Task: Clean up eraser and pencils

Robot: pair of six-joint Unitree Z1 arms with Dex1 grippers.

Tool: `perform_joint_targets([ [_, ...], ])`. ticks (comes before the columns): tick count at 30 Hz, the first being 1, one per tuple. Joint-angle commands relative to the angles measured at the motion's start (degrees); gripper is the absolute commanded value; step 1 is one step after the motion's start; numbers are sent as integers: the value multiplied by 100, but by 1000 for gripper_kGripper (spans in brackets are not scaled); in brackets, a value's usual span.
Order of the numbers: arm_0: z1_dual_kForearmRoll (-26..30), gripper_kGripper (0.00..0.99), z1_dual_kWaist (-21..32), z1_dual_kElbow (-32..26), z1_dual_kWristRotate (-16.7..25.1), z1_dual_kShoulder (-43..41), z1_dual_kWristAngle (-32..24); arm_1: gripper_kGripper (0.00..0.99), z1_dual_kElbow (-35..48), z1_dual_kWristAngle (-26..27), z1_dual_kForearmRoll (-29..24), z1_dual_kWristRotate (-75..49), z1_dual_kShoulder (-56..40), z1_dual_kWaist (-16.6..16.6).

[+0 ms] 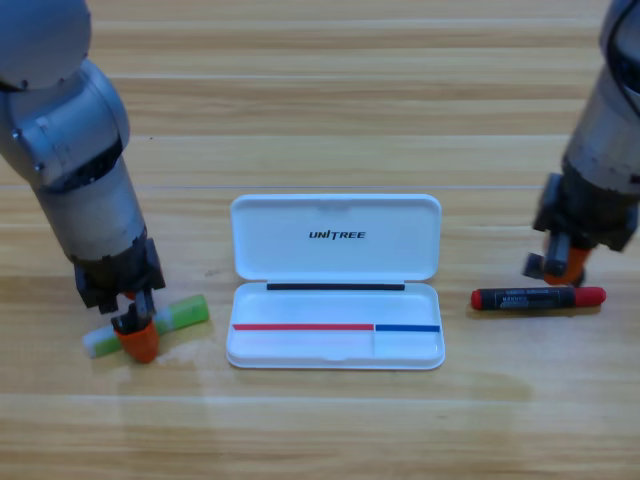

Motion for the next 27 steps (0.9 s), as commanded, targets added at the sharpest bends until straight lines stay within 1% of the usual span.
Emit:
perform_joint_targets([
  [1,-52,684,96,108,160,341,-59,0,-478,442,102,-526,658,552],
  [2,-52,667,105,108,178,350,-59,0,-566,565,111,-579,755,605],
  [5,-44,664,113,108,213,403,-68,0,-786,768,111,-702,1010,728],
  [9,-44,482,113,100,327,447,-103,0,-953,785,111,-869,1256,816],
  [10,-44,423,113,100,362,456,-103,0,-988,776,111,-895,1300,824],
  [12,-44,264,113,91,433,465,-112,0,-1067,776,111,-957,1370,842],
  [13,-44,143,113,82,477,465,-121,0,-1093,776,111,-992,1405,851],
  [14,-44,0,113,73,547,456,-121,0,-1120,776,111,-1018,1432,851],
  [23,-26,0,113,47,670,412,-6,0,-1304,785,111,-1150,1607,860],
  [27,97,0,113,-32,731,324,38,0,-1366,829,111,-1168,1695,868],
])
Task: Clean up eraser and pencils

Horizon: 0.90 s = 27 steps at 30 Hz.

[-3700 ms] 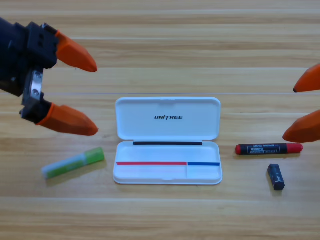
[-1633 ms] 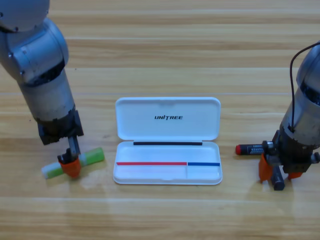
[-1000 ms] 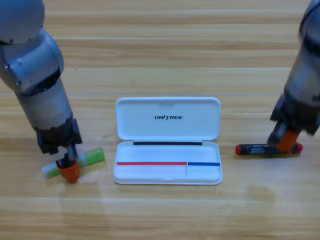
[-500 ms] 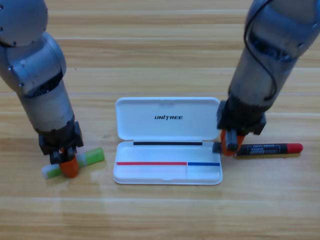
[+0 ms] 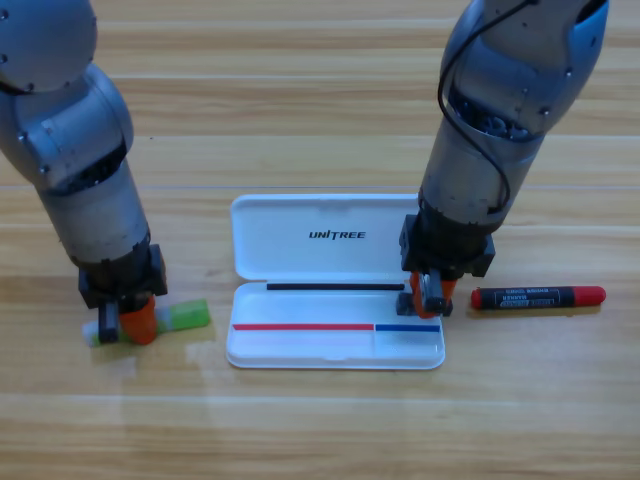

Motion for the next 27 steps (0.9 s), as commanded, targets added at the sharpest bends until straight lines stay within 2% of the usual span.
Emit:
perform_joint_targets([
  [1,157,0,104,-56,121,217,121,0,-90,107,63,-75,503,148],
  [13,1423,0,-107,-918,209,-565,411,0,-125,169,63,-75,653,218],
  [17,1555,0,-177,-1058,209,-565,455,6,-125,160,63,-75,653,218],
  [20,1564,0,-212,-1076,209,-557,455,322,-125,160,72,-75,653,218],
  [23,1643,0,-256,-1173,200,-565,455,699,-125,160,72,-39,644,218],
  [24,1695,0,-274,-1243,200,-565,455,773,-125,160,72,-31,635,218],
  [27,1906,0,-388,-1498,183,-565,446,796,-134,142,72,-31,565,218],
])
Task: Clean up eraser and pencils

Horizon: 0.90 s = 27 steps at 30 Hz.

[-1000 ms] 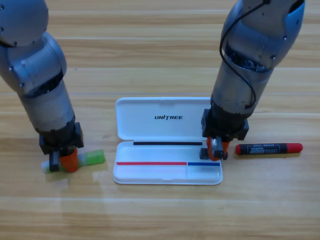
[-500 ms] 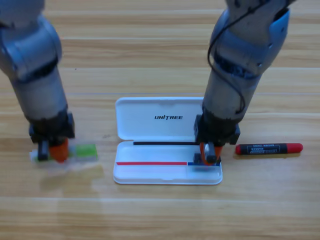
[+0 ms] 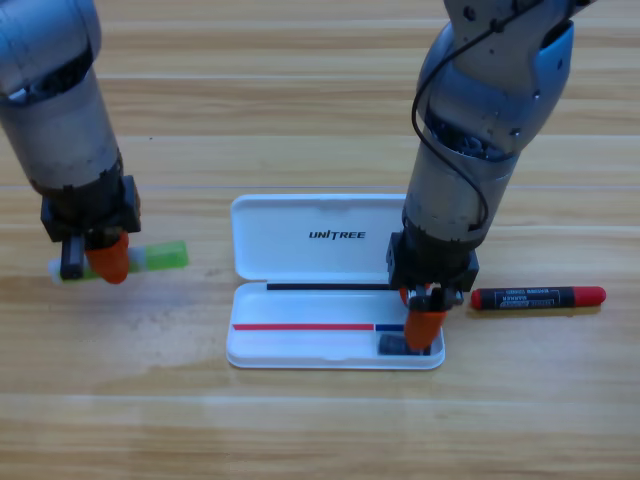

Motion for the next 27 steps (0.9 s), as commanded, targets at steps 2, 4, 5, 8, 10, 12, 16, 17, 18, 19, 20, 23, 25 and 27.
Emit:
perform_joint_targets([
  [2,436,0,-365,-523,12,52,56,833,-10,49,98,4,114,140],
  [4,577,0,-462,-708,-24,70,65,859,16,49,203,4,-176,140],
  [5,656,0,-515,-804,-32,87,65,861,60,49,256,13,-352,140],
  [8,911,0,-717,-1147,-50,114,12,861,394,49,352,4,-1002,140],
  [10,1060,0,-866,-1384,-50,131,-40,881,693,49,396,-13,-1415,114],
  [12,1192,0,-1016,-1622,-24,210,-102,973,975,40,405,-22,-1723,-9],
  [16,1342,0,-1297,-2008,-24,448,-260,988,1379,-66,396,-163,-1890,-510],
  [17,1342,0,-1359,-2070,-24,518,-304,988,1440,-127,388,-233,-1846,-659],
  [18,1342,0,-1411,-2123,-24,588,-366,988,1493,-180,361,-365,-1784,-809],
  [19,1342,0,-1455,-2158,-24,685,-410,988,1537,-224,326,-505,-1714,-958],
  [20,1350,0,-1499,-2202,-24,773,-454,986,1572,-250,247,-655,-1626,-1099],
  [23,1350,0,-1561,-2351,-15,1107,-585,986,1563,-250,27,-962,-1283,-1442],
  [25,1342,0,-1569,-2465,-15,1327,-656,983,1511,-259,-52,-1103,-1064,-1556],
  [27,1342,0,-1569,-2571,-24,1520,-664,980,1432,-259,-78,-1208,-870,-1617],
])
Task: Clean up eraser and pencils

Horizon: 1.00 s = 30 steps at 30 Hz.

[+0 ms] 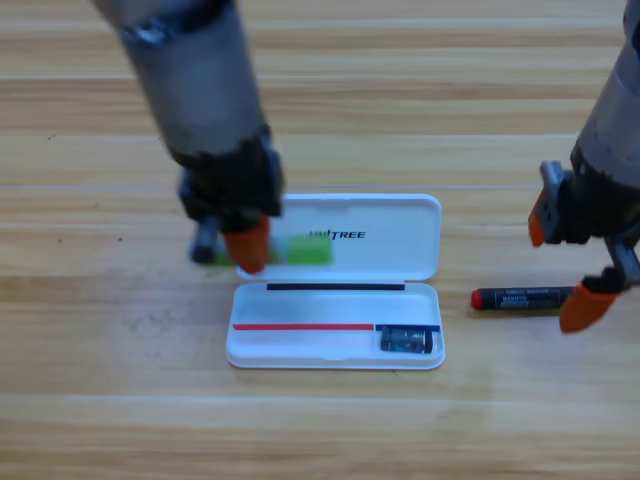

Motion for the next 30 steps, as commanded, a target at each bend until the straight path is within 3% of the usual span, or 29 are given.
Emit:
perform_joint_targets([
  [1,44,0,-181,-234,-19,863,-119,977,-39,-93,-227,-263,854,-639],
  [13,44,0,-181,-717,-160,1592,-110,913,-435,-93,-385,-412,1662,-648],
  [15,36,0,-181,-735,-169,1645,-101,856,-461,-93,-403,-456,1741,-674],
  [21,27,0,-181,-726,-301,1707,-93,808,-461,-111,-482,-518,1864,-736],
  [24,27,0,-181,-691,-362,1715,-93,727,-452,-111,-482,-535,1900,-753],
  [25,27,0,-181,-682,-371,1715,-101,663,-452,-120,-482,-553,1917,-753],
  [30,9,0,-181,-603,-485,1707,-119,153,-443,-120,-491,-658,1988,-762],
])
